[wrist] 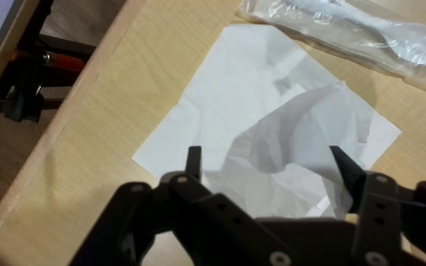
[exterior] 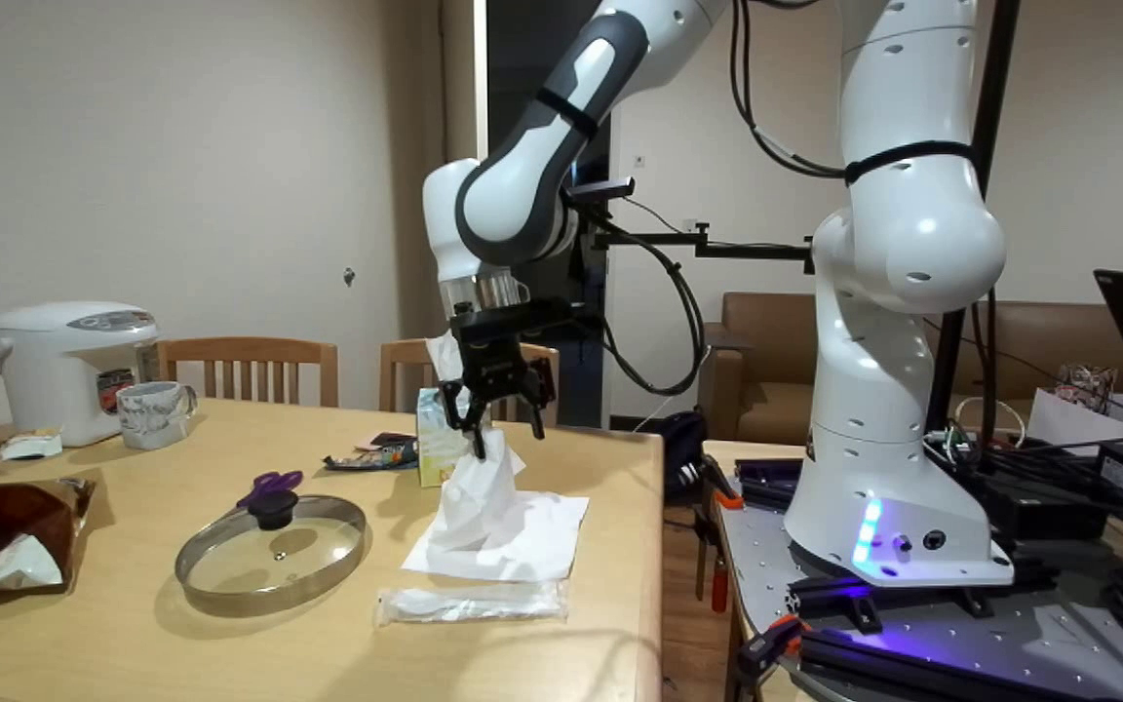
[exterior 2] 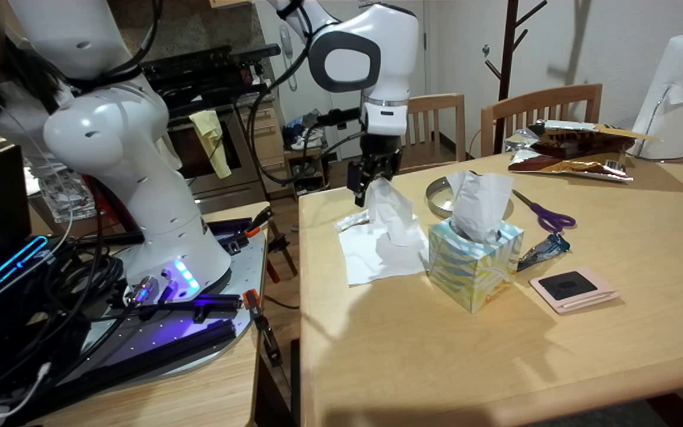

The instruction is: Take a piece of tissue from the tissue box and put it on the table

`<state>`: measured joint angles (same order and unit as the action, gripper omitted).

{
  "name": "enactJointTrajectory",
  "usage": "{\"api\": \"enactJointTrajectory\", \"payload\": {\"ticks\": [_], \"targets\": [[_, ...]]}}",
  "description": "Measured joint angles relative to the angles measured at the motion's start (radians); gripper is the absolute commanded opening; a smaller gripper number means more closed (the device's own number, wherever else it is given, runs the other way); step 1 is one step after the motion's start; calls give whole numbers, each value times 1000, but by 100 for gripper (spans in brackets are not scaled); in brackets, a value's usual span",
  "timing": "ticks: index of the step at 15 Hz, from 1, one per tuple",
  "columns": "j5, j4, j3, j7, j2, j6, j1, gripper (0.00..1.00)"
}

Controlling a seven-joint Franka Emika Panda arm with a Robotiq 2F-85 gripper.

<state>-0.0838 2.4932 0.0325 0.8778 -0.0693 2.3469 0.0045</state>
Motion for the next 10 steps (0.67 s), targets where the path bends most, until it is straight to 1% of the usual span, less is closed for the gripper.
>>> {"api": "enactJointTrajectory", "payload": {"ticks": [5, 9, 10], "targets": [[-8, 19, 5, 19, 19, 0, -2, 100], [-20, 77, 20, 54, 60, 5, -7, 100], [-36, 93, 20, 51, 75, 25, -8, 100]]}}
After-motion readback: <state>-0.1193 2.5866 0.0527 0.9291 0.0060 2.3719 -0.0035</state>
